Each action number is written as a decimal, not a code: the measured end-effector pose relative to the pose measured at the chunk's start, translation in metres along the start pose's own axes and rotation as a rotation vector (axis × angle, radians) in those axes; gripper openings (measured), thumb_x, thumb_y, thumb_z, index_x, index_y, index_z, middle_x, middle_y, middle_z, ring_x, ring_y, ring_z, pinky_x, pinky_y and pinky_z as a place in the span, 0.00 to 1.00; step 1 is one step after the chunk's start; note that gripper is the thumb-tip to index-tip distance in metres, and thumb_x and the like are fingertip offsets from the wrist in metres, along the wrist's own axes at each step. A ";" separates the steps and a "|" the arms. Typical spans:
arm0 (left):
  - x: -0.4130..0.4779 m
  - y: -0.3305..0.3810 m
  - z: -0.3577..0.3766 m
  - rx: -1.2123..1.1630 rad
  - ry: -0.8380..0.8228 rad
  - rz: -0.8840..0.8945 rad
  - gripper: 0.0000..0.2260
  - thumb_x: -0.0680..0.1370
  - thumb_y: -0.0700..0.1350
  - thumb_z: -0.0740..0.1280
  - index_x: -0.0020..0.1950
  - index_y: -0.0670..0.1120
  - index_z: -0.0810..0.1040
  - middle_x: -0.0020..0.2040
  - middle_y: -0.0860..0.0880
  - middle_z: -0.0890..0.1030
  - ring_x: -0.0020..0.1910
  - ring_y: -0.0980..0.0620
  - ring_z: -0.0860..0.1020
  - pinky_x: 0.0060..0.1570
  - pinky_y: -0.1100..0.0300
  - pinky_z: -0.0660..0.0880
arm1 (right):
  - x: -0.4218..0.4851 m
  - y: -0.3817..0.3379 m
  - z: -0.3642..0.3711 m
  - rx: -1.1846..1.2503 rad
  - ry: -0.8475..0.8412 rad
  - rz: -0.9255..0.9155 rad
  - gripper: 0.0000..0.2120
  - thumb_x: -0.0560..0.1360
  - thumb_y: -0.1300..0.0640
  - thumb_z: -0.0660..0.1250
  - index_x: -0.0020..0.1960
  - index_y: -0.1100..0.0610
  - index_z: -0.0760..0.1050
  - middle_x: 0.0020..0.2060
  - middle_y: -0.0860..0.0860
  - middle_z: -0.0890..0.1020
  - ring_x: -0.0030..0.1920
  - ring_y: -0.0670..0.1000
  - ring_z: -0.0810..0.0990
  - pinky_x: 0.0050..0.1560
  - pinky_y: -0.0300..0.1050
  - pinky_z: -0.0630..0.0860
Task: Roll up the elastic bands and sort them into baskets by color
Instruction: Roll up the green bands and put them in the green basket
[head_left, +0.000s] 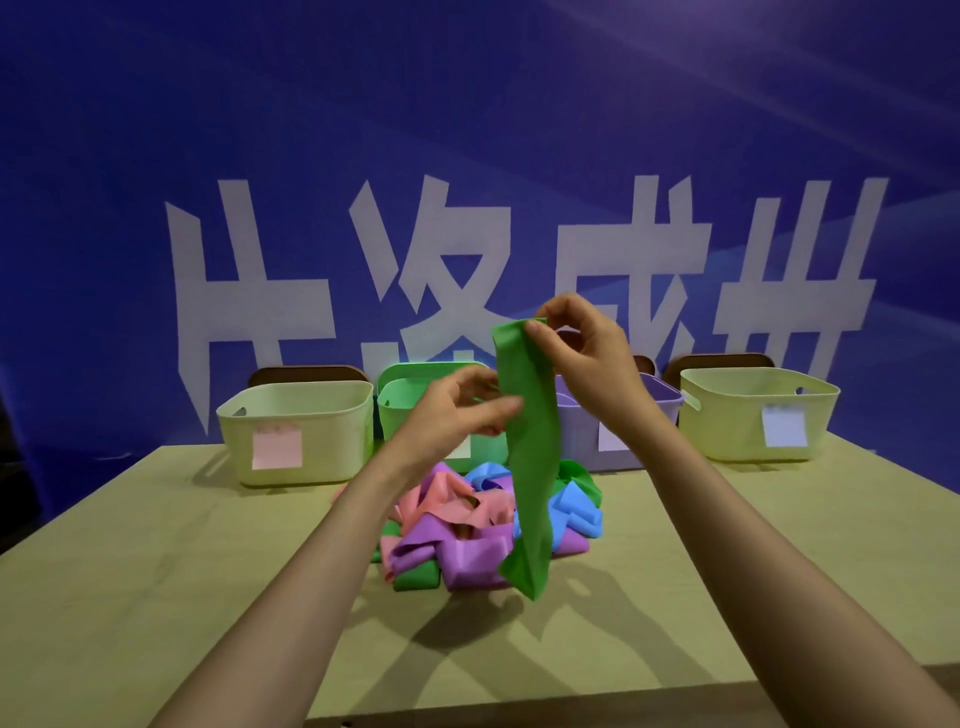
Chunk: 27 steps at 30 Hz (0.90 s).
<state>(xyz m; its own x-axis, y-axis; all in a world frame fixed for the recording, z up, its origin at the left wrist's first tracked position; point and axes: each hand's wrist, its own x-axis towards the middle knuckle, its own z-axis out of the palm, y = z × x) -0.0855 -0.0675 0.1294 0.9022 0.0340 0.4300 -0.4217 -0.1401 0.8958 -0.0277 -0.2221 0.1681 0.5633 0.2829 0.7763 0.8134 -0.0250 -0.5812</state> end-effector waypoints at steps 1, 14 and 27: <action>-0.005 -0.004 0.003 0.028 -0.048 -0.034 0.08 0.73 0.35 0.70 0.51 0.43 0.76 0.42 0.48 0.80 0.38 0.54 0.78 0.42 0.61 0.76 | 0.000 -0.001 0.000 -0.038 0.008 0.037 0.04 0.78 0.57 0.65 0.45 0.55 0.72 0.36 0.44 0.76 0.35 0.45 0.74 0.35 0.38 0.73; -0.046 -0.130 0.048 0.147 0.127 -0.305 0.17 0.66 0.42 0.77 0.53 0.46 0.80 0.51 0.47 0.84 0.52 0.48 0.81 0.55 0.54 0.77 | -0.004 0.036 0.006 0.476 0.219 0.577 0.07 0.81 0.63 0.56 0.44 0.59 0.64 0.41 0.58 0.76 0.27 0.46 0.81 0.32 0.37 0.80; -0.041 -0.126 0.001 -0.519 0.380 -0.508 0.09 0.76 0.31 0.63 0.47 0.43 0.79 0.35 0.50 0.84 0.34 0.53 0.82 0.35 0.62 0.79 | 0.001 0.082 -0.020 0.732 0.653 0.708 0.07 0.78 0.70 0.57 0.43 0.67 0.71 0.38 0.58 0.74 0.40 0.51 0.77 0.41 0.42 0.82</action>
<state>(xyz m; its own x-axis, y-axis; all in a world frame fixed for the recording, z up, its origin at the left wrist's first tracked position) -0.0694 -0.0522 -0.0011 0.9413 0.3164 -0.1173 -0.0421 0.4550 0.8895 0.0426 -0.2428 0.1259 0.9895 -0.1167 0.0848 0.1398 0.6303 -0.7637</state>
